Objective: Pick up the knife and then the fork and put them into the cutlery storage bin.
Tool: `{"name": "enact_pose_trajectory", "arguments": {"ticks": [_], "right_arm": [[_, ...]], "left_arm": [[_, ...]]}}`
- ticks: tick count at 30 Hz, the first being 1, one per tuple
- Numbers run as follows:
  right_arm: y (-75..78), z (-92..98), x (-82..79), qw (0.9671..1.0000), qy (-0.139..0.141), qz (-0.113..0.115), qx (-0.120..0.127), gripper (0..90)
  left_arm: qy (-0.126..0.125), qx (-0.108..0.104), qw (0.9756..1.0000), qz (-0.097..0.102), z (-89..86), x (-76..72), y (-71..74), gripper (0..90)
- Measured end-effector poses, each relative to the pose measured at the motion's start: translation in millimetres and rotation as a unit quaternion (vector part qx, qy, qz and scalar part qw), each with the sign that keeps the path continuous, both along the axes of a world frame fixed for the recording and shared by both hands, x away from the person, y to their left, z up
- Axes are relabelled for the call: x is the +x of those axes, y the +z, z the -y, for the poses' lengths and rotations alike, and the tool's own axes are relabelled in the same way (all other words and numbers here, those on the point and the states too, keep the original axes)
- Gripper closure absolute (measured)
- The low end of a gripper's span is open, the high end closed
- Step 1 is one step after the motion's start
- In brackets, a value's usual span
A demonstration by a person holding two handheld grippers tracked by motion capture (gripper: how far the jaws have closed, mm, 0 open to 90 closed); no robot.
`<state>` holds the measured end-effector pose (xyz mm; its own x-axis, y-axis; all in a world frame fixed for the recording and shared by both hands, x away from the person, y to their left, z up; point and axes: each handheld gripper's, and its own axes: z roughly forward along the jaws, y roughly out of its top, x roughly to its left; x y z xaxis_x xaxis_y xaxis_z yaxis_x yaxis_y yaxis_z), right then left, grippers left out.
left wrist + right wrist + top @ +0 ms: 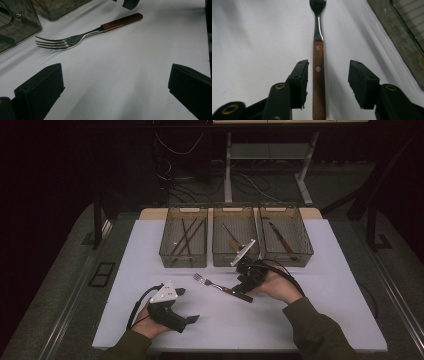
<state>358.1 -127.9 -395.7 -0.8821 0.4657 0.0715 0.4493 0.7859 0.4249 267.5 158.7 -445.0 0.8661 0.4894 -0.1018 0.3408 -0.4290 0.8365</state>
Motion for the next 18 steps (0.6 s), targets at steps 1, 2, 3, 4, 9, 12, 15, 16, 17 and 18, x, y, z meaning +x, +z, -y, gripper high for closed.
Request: {"name": "enact_pose_trajectory", "arguments": {"ticks": [1, 2, 3, 4, 9, 12, 15, 16, 17, 18], "right_arm": [[-0.6, -2.9, 0.9, 1.0000, 0.003, -0.003, -0.006, 53.1], [-1.0, -5.7, 1.7, 0.9999, 0.006, -0.004, -0.012, 54.8], [-1.5, -8.5, 2.2, 0.9998, 0.008, -0.008, -0.015, 56.0], [-2.2, -11.2, 2.9, 0.9997, 0.010, -0.011, -0.019, 57.1], [-7.0, -27.0, 6.0, 0.9980, 0.025, -0.027, -0.052, 61.3], [-11.1, -36.8, 7.8, 0.9958, 0.032, -0.036, -0.078, 64.4], [-15.2, -44.5, 9.9, 0.9931, 0.041, -0.041, -0.102, 65.9], [-16.8, -46.7, 10.6, 0.9920, 0.043, -0.045, -0.110, 66.2], [-17.9, -48.6, 11.4, 0.9913, 0.045, -0.046, -0.115, 67.0], [-18.9, -50.2, 12.2, 0.9905, 0.048, -0.047, -0.120, 67.3]], "left_arm": [[0.000, 0.000, 1.0000, 0.000, 0.0, 0.0, 0.1, 0.0], [-0.001, 0.000, 1.0000, 0.000, 0.0, 0.0, 0.1, 0.0], [-0.001, 0.000, 1.0000, 0.001, 0.0, 0.1, 0.1, 0.0], [-0.001, 0.000, 1.0000, 0.000, 0.1, 0.1, 0.0, 0.0], [-0.001, -0.003, 1.0000, 0.001, 0.5, -0.2, -0.1, 0.0], [-0.005, 0.000, 1.0000, 0.003, 0.2, 0.3, 0.0, 0.0], [-0.005, 0.001, 1.0000, 0.004, 0.3, 0.2, 0.3, 0.0], [-0.005, 0.001, 1.0000, 0.004, 0.3, 0.2, 0.4, 0.0], [-0.006, 0.003, 1.0000, 0.003, 0.1, 0.2, 0.7, 0.0], [-0.006, 0.003, 1.0000, 0.003, 0.2, 0.2, 0.7, 0.0]]}}
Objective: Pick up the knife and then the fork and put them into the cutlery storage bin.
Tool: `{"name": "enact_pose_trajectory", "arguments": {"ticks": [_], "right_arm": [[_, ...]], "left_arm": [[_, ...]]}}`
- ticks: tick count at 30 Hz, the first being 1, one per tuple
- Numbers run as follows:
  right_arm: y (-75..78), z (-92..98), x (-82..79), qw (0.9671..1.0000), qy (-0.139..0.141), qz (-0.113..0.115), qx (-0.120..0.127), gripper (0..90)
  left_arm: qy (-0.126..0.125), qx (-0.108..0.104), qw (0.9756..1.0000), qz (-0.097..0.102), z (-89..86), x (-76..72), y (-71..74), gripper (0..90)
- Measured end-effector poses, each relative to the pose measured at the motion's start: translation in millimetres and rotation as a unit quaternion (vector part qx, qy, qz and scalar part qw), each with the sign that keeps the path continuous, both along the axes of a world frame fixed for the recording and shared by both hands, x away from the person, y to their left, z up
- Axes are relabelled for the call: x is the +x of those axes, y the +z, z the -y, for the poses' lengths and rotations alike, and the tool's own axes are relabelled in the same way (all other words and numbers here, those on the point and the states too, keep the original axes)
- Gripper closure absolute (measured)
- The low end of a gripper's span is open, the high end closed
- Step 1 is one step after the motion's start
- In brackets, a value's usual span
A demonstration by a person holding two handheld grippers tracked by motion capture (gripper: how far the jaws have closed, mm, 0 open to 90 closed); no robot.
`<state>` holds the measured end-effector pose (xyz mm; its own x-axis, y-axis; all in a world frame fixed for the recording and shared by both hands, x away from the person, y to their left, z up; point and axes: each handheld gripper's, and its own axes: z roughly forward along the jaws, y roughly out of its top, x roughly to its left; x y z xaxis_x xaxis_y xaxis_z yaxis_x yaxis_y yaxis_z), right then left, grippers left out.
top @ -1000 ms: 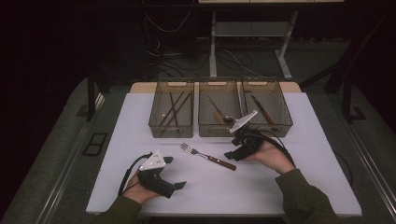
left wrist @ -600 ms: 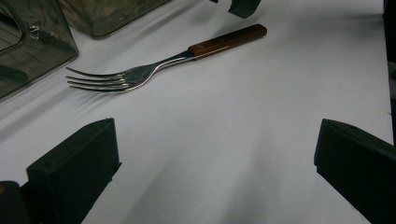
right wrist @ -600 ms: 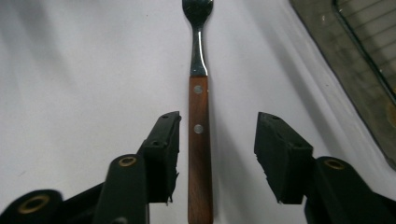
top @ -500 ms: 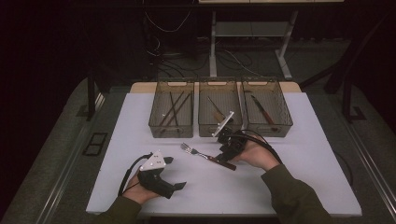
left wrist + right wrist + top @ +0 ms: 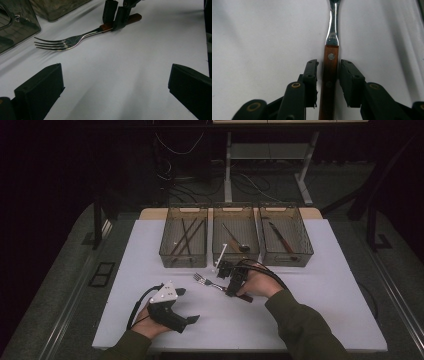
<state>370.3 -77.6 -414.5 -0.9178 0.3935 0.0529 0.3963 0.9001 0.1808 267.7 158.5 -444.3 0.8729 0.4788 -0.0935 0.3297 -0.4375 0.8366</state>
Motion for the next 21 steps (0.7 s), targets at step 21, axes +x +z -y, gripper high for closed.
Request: {"name": "enact_pose_trajectory", "arguments": {"ticks": [21], "right_arm": [[-2.7, -16.0, 0.3, 0.9980, 0.012, 0.011, -0.061, 77.7]], "left_arm": [[-0.001, 0.003, 1.0000, 0.003, -0.2, -0.1, 0.4, 0.0]]}}
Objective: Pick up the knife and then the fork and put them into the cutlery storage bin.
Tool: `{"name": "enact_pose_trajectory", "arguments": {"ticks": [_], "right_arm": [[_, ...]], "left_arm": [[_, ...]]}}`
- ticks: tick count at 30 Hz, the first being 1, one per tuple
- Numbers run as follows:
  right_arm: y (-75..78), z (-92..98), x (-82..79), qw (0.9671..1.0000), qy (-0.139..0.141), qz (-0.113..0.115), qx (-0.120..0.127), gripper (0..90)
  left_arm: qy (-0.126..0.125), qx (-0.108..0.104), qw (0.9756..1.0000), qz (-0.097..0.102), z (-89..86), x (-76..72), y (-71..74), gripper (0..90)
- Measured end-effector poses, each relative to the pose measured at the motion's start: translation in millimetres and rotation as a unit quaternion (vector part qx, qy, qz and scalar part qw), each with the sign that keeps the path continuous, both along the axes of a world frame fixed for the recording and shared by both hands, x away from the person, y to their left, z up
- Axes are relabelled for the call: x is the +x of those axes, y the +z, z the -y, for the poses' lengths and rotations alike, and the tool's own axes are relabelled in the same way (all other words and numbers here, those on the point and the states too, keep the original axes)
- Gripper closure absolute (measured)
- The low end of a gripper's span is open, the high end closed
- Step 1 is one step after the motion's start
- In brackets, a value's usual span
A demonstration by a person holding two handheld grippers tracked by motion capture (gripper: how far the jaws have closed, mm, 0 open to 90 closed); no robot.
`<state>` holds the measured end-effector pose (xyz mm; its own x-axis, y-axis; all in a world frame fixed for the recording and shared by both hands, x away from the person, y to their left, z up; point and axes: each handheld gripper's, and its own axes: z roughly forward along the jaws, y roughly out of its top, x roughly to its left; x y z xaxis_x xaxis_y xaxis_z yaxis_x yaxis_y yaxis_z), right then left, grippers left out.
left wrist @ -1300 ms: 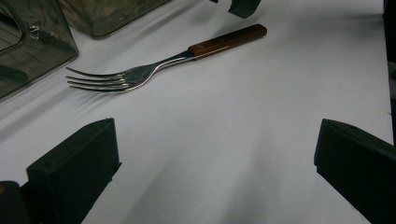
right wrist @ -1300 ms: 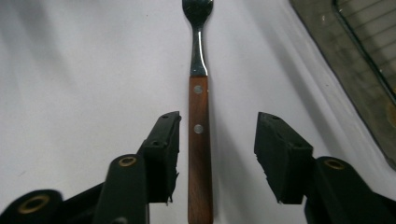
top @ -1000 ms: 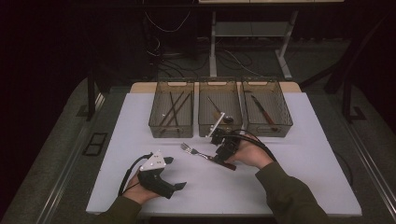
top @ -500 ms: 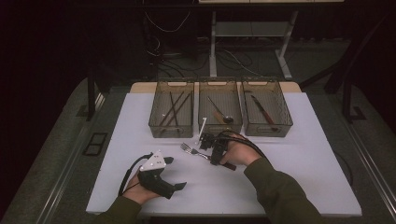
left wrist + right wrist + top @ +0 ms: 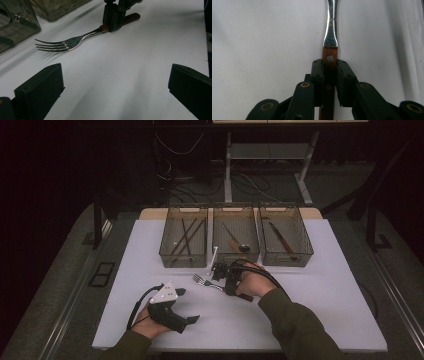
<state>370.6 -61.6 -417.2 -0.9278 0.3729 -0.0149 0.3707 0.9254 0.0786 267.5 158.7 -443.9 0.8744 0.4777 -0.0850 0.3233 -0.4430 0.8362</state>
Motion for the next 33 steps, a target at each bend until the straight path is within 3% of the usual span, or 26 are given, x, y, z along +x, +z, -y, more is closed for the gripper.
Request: {"name": "enact_pose_trajectory", "arguments": {"ticks": [10, 18, 22, 27, 33], "right_arm": [[5.1, 22.7, 1.8, 0.9977, -0.024, -0.007, 0.063, 77.7], [18.4, 45.1, -0.5, 0.9916, -0.039, 0.001, 0.123, 77.7], [24.9, 62.0, -1.7, 0.9842, -0.052, 0.006, 0.169, 77.7], [32.1, 81.4, -4.8, 0.9764, -0.062, 0.019, 0.206, 77.6], [39.7, 104.8, -8.7, 0.9624, -0.083, 0.038, 0.256, 77.7]], "left_arm": [[0.002, -0.005, 1.0000, -0.003, -0.5, -0.4, -0.1, 0.0], [0.006, -0.010, 0.9999, -0.006, -1.2, -0.9, -0.6, 0.0], [0.005, -0.007, 0.9999, -0.004, -1.1, -1.0, -0.1, 0.0], [0.007, -0.008, 0.9999, -0.004, -2.3, -0.8, -0.2, 0.0], [0.008, -0.006, 0.9999, -0.008, -2.3, -0.9, -0.9, 0.0]]}}
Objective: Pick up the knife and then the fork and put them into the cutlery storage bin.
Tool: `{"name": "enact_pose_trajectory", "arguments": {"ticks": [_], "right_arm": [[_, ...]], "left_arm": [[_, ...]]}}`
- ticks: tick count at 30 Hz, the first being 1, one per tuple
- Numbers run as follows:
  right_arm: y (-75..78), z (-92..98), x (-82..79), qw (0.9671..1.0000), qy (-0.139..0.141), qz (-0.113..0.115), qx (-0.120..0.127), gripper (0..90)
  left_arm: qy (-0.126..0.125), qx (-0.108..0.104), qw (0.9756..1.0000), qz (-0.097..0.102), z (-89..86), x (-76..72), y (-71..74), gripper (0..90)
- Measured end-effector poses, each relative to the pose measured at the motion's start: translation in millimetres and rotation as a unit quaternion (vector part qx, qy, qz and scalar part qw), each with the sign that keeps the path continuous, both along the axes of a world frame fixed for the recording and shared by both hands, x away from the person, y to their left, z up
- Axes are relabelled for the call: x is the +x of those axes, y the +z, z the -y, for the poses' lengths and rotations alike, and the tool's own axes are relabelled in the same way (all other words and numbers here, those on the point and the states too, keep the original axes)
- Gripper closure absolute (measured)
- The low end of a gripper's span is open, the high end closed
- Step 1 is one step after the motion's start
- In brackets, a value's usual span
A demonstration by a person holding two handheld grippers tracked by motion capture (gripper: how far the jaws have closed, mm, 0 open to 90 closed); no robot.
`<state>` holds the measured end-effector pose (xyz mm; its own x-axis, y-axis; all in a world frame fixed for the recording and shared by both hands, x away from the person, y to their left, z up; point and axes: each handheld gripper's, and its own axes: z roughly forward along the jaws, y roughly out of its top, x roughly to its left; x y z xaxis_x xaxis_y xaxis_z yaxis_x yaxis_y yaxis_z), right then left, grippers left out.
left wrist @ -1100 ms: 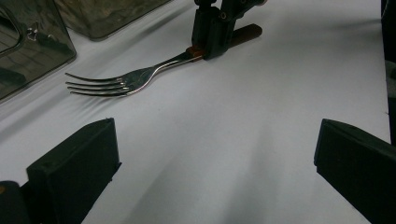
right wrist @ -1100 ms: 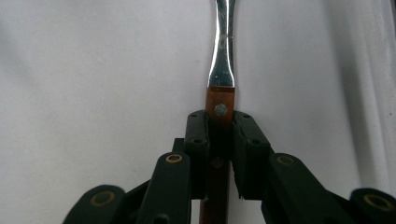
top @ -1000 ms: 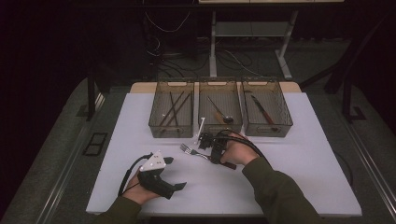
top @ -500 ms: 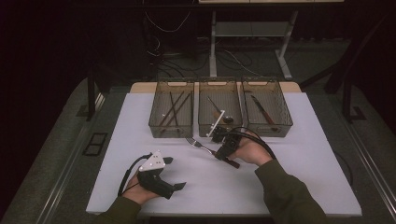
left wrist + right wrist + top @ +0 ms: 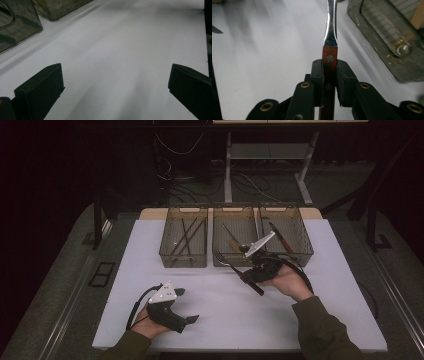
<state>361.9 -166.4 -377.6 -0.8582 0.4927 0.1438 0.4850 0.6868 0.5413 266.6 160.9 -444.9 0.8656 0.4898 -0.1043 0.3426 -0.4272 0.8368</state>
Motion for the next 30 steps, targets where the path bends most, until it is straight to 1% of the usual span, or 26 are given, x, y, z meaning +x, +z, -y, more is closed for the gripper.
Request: {"name": "enact_pose_trajectory", "arguments": {"ticks": [3, 4, 6, 8, 9, 11, 15, 20, 21, 22, 26, 29, 30], "right_arm": [[2.9, 11.6, -3.9, 0.9996, -0.013, 0.008, 0.025, 77.6], [3.1, 15.8, -5.0, 0.9992, -0.017, 0.013, 0.033, 77.6], [3.4, 23.9, -6.3, 0.9984, -0.021, 0.017, 0.049, 77.6], [4.5, 31.5, -7.6, 0.9980, -0.027, 0.020, 0.054, 77.6], [5.2, 35.4, -8.3, 0.9976, -0.031, 0.026, 0.056, 77.6], [7.5, 45.1, -7.5, 0.9965, -0.038, 0.028, 0.069, 77.6], [12.7, 62.4, -7.2, 0.9920, -0.064, 0.045, 0.099, 77.6], [20.1, 78.2, -6.6, 0.9874, -0.082, 0.060, 0.121, 77.6], [21.5, 80.8, -6.3, 0.9863, -0.088, 0.063, 0.125, 77.6], [22.6, 83.3, -6.2, 0.9854, -0.091, 0.063, 0.129, 77.6], [26.2, 93.4, -6.5, 0.9825, -0.107, 0.074, 0.133, 77.6], [29.9, 102.1, -4.4, 0.9792, -0.119, 0.083, 0.141, 77.6], [31.2, 104.8, -3.8, 0.9776, -0.127, 0.088, 0.143, 77.6]], "left_arm": [[0.004, -0.006, 1.0000, 0.000, -1.7, -0.1, 0.2, 0.0], [0.005, -0.007, 1.0000, 0.000, -1.6, -0.1, 0.7, 0.0], [0.005, -0.006, 1.0000, 0.000, -0.8, 0.0, 1.0, 0.0], [0.004, -0.004, 1.0000, -0.001, -0.2, -0.3, 0.0, 0.0], [0.005, -0.004, 1.0000, -0.002, -0.6, -0.6, -0.2, 0.0], [0.008, -0.006, 0.9999, -0.003, -2.3, -1.0, 0.1, 0.0], [0.010, -0.010, 0.9999, 0.000, -2.1, -0.7, 1.1, 0.0], [0.006, -0.002, 1.0000, -0.002, -3.2, -0.7, 0.2, 0.0], [0.008, -0.007, 0.9999, -0.002, -3.4, -1.1, 0.6, 0.0], [0.007, -0.006, 1.0000, 0.000, -4.1, -0.7, 1.4, 0.0], [0.008, -0.007, 0.9999, -0.003, -1.2, -0.2, 0.0, 0.0], [0.006, -0.004, 1.0000, -0.004, -2.6, -0.2, -0.5, 0.0], [0.007, -0.003, 1.0000, -0.004, -3.5, -0.2, 0.1, 0.0]]}}
